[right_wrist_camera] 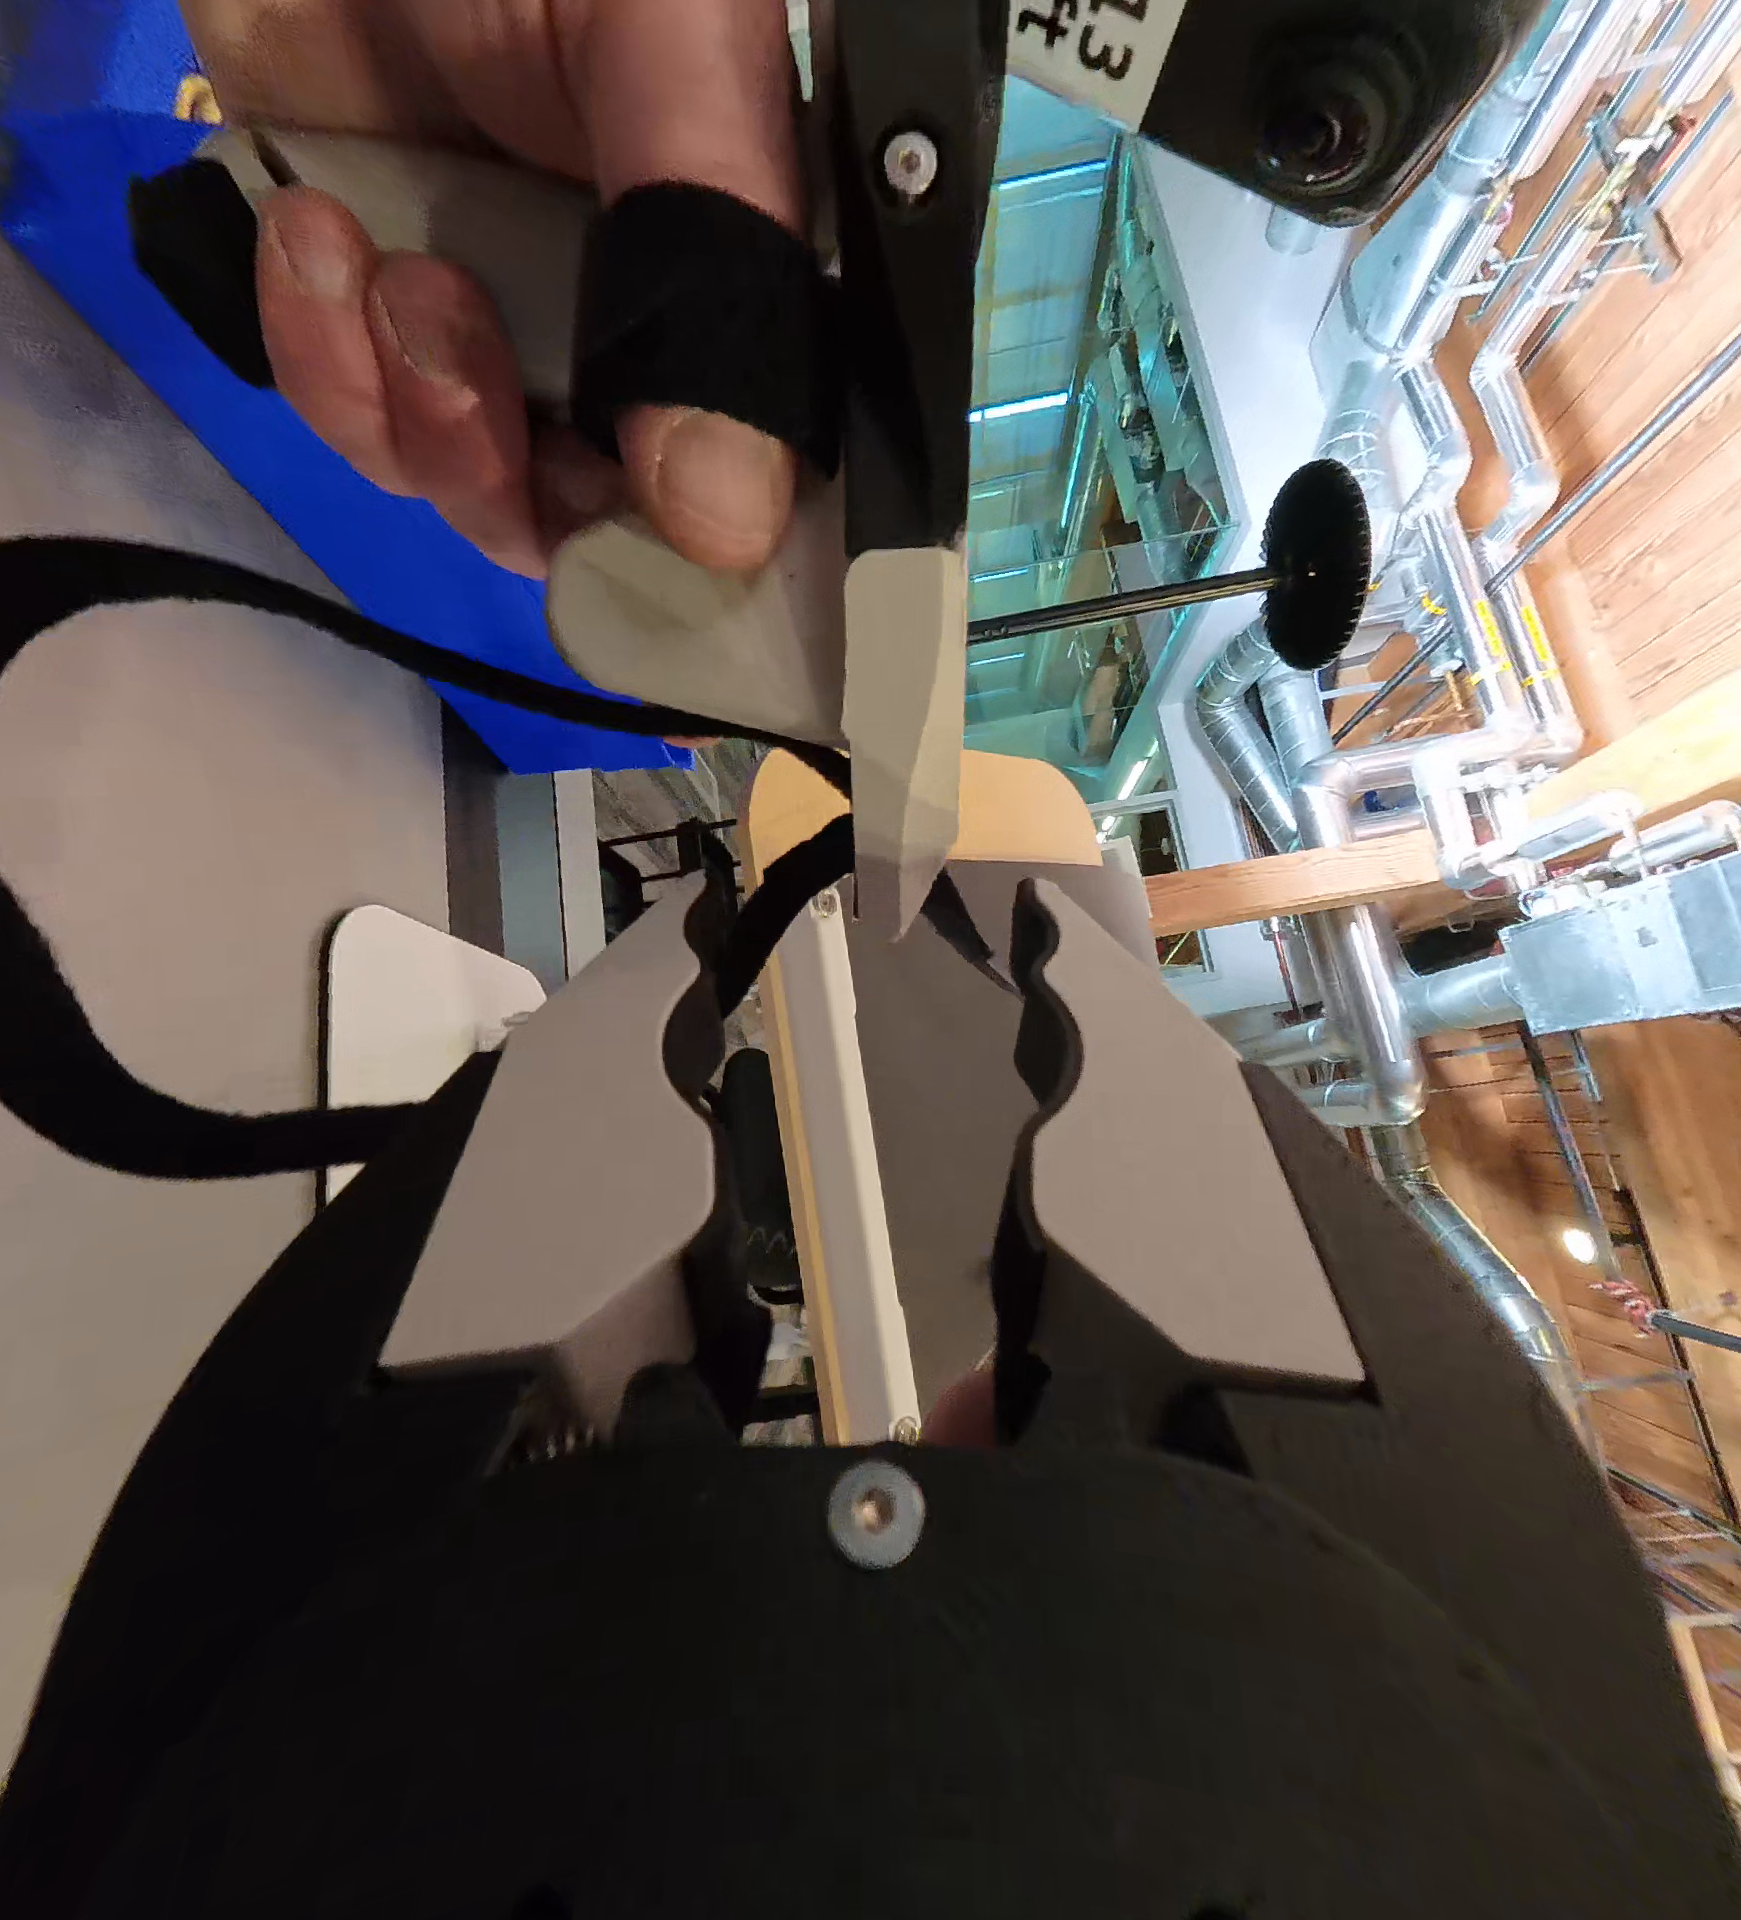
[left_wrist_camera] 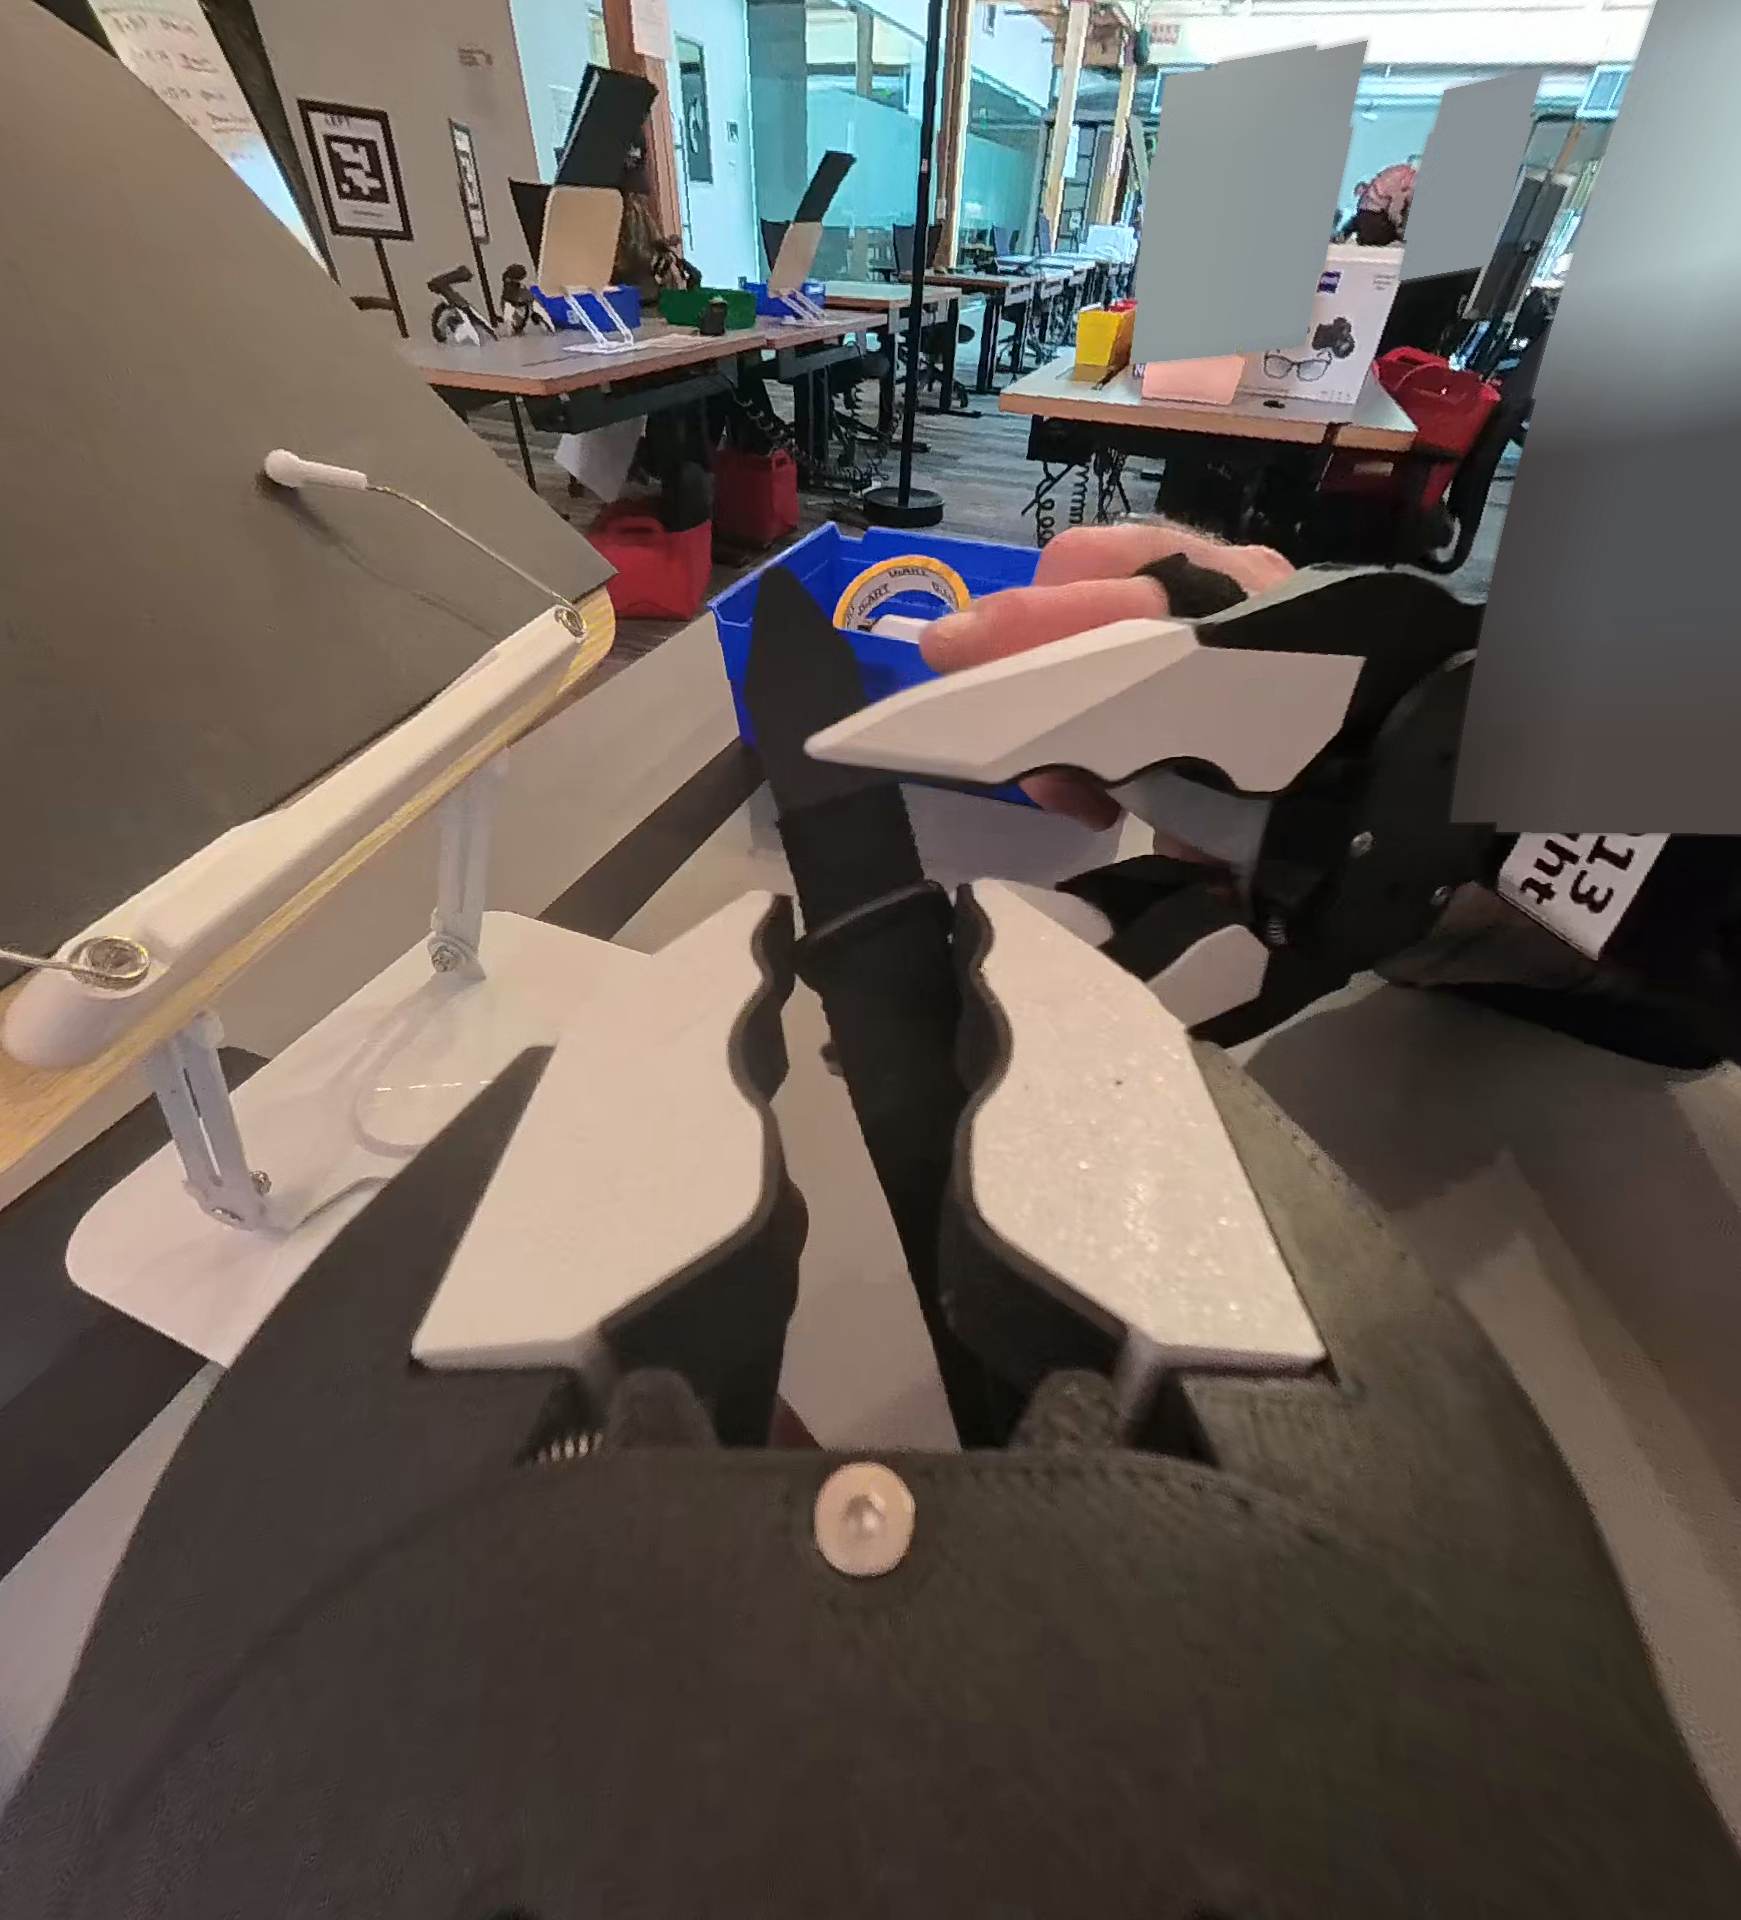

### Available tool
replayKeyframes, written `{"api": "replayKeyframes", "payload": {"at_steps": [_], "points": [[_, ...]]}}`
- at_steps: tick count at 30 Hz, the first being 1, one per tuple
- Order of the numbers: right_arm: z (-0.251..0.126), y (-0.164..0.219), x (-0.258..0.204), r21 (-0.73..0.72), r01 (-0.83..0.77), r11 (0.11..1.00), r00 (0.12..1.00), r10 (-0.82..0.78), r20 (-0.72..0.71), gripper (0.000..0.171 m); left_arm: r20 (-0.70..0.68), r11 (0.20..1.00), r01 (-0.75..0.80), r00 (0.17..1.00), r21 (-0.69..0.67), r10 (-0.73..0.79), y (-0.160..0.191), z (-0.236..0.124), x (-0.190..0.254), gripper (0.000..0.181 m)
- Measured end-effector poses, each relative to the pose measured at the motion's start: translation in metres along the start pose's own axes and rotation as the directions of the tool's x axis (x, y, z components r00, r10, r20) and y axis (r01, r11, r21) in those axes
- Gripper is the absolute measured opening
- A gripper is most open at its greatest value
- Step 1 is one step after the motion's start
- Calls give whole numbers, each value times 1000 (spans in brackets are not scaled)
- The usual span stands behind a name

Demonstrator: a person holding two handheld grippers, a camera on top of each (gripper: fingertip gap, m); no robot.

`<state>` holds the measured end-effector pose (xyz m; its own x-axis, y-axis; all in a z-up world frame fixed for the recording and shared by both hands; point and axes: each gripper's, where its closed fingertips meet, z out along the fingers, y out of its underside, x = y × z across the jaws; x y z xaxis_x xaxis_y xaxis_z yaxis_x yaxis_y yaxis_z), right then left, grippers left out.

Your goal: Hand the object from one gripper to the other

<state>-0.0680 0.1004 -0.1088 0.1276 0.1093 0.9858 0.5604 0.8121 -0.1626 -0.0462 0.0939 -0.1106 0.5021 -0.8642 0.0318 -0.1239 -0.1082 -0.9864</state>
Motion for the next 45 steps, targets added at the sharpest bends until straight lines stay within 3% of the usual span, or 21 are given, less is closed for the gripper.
{"api": "replayKeyframes", "payload": {"at_steps": [6,15,25,30,34,40,45], "points": [[0,5,-6,-19,24,1000,999,-23,32,27,12,997,-62,998,-49,62,4,0,3,29],[2,13,-10,-42,33,999,999,-31,44,6,40,988,-129,990,-91,133,7,2,4,29],[2,13,-8,-30,-42,999,998,43,37,0,70,979,-178,980,-96,185,4,2,5,29],[3,17,-14,-34,-174,984,978,177,111,0,103,943,-316,940,-104,326,0,0,7,35],[3,22,-18,-54,-354,934,912,358,199,0,150,851,-497,840,-171,521,1,-4,4,39],[1,20,-37,-94,-333,938,888,346,303,0,163,583,-714,569,-389,806,22,2,-6,31],[-1,23,-41,-106,-288,952,894,307,326,0,172,527,-748,503,-404,847,23,2,-9,20]]}}
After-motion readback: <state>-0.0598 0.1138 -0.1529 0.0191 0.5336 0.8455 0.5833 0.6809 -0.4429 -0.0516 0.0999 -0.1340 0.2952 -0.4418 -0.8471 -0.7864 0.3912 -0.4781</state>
